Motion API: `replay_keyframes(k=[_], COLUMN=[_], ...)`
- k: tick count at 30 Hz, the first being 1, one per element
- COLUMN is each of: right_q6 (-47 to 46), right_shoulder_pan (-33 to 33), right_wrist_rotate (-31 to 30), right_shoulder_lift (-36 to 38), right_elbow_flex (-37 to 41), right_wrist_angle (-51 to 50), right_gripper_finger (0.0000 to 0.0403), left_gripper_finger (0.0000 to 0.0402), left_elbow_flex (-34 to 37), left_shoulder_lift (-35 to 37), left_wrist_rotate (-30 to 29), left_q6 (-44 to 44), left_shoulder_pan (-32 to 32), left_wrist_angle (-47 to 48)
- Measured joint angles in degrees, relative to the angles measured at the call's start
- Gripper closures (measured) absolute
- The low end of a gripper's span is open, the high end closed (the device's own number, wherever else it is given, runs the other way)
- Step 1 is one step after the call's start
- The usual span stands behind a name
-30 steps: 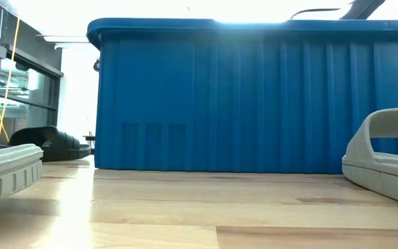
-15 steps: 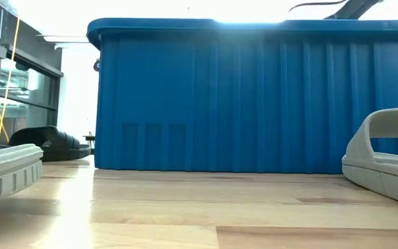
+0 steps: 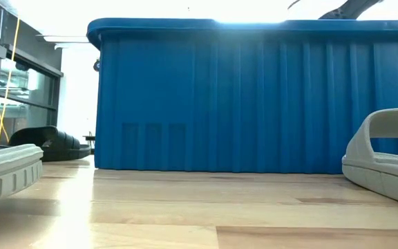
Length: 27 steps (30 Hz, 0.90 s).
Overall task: Pick and place slides into bin
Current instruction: Put the black slides into the blue bin
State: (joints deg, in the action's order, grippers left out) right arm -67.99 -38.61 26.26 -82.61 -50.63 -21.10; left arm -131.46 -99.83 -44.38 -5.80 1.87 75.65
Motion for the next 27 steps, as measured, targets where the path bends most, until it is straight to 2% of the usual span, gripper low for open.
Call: replay_keyframes(k=[5,15,21,27], right_q6=[0.31,12.11,18.28,16.7], right_shoulder_pan=[0.05,0.52,1.2,3.02], right_wrist_rotate=[-2.36,-3.72,1.16,7.86], right_shoulder_lift=[5.28,18.17,26.27,33.02], right_elbow_flex=[0.0,-0.02,-0.02,-0.02], right_wrist_angle=[0.83,8.95,13.8,20.03], right_gripper_finger=[0.0224,0.0224,0.0224,0.0224], left_gripper_finger=[0.0259,0.0259,0.0259,0.0259], left_elbow_flex=[0.06,0.02,0.01,0.0], left_shoulder_lift=[0.8,7.4,10.22,11.5], left_wrist_rotate=[0.19,2.86,16.62,39.76], left_q6=[0.21,2.96,3.79,11.62], left_shoulder_pan=[0.0,-0.04,0.0,0.0], left_wrist_angle=[1.49,0.9,1.64,8.11])
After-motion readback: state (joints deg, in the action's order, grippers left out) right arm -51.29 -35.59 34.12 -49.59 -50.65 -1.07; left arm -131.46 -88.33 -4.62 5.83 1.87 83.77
